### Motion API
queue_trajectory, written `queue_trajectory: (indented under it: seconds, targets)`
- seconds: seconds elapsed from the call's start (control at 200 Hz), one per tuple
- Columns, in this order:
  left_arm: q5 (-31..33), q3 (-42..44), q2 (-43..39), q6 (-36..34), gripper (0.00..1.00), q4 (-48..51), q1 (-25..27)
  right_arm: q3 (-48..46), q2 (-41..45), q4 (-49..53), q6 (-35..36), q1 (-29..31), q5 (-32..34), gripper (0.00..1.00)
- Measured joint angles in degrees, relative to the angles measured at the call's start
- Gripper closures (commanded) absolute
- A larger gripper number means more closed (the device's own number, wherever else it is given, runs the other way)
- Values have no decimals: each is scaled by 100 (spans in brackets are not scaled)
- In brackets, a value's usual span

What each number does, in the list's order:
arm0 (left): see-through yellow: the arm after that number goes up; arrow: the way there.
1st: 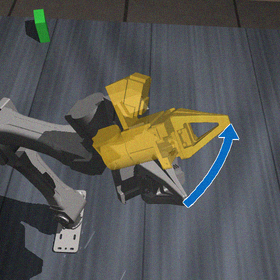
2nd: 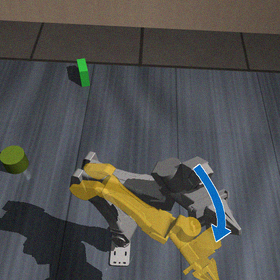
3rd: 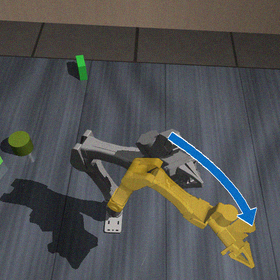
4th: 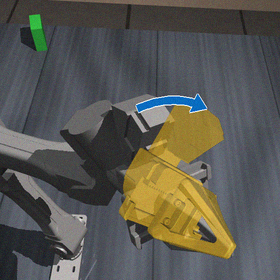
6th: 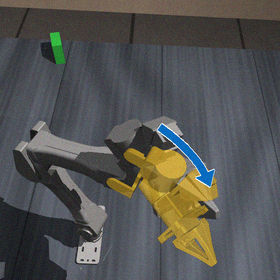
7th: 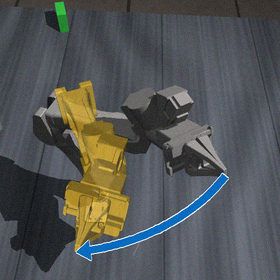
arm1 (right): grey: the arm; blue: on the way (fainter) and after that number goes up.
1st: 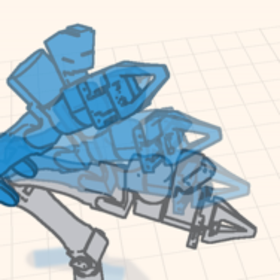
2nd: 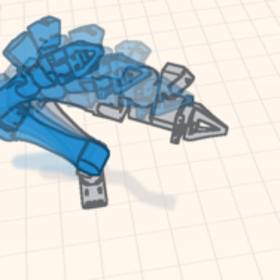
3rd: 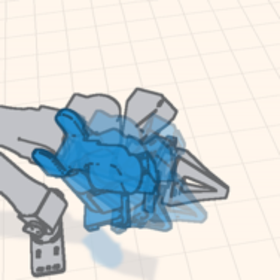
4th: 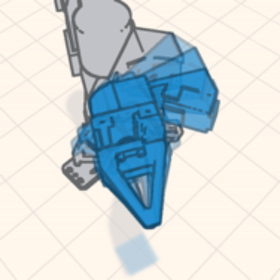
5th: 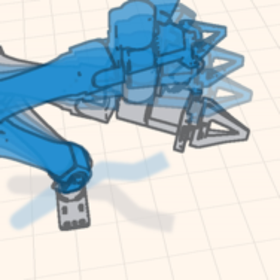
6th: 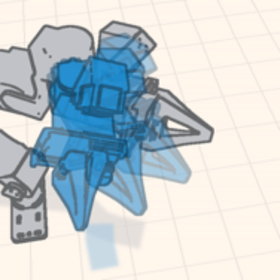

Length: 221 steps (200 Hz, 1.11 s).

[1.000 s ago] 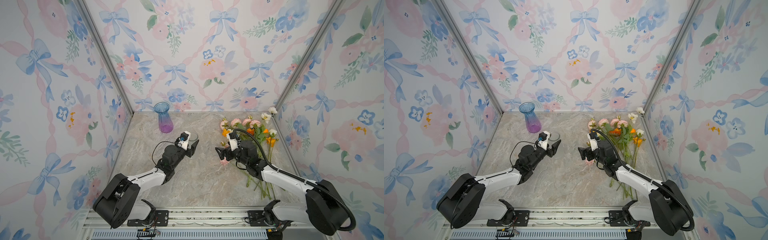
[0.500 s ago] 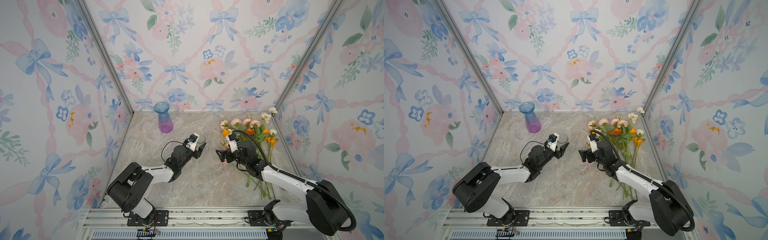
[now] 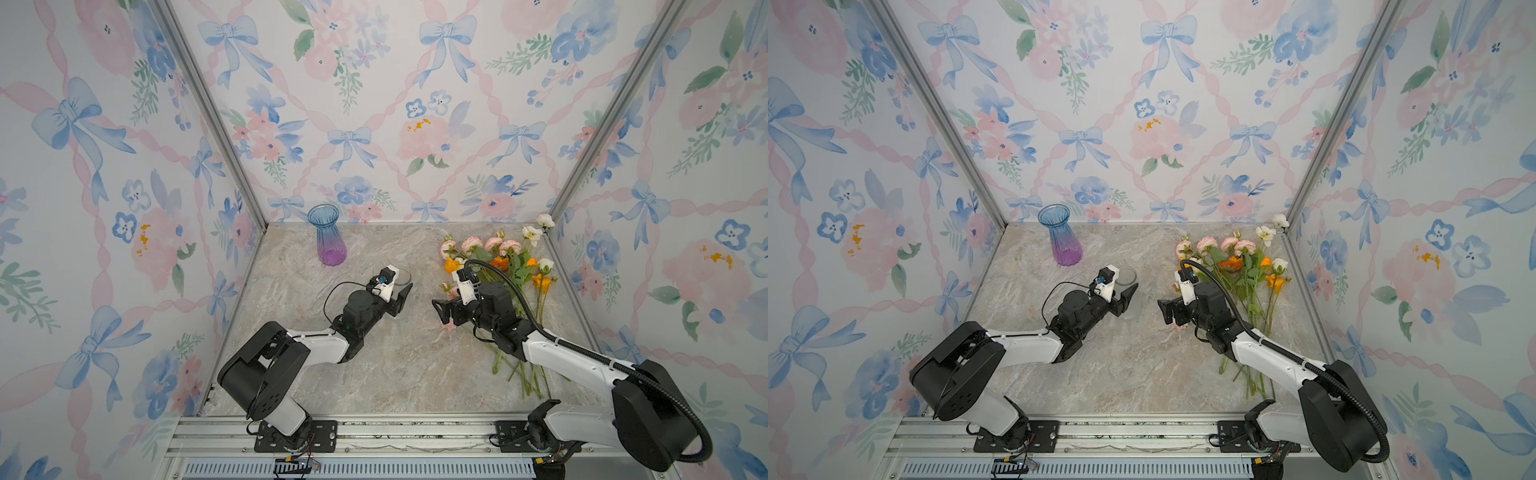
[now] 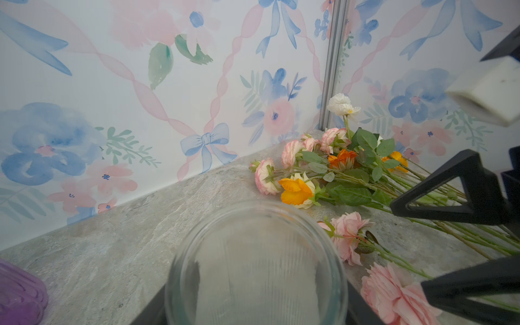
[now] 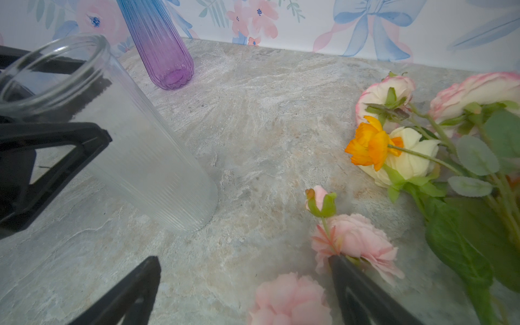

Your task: Arrange the flowers into the vase

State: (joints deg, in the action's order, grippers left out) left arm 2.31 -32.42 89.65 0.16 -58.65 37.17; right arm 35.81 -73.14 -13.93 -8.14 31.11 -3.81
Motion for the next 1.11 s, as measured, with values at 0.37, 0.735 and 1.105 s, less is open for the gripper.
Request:
queue_trajectory:
  seconds: [0.37, 0.735, 1.105]
  targets:
    - [39, 7, 7, 2, 18, -98, -2, -17, 0, -4, 0, 0, 0, 3]
    - [-55, 210, -107, 20, 2, -358, -7, -28, 0, -4, 0, -2, 0, 3]
    - [-197, 566, -1215, -2, 2, -162, -70, -74, 192, 52, -199, -496, 2, 3]
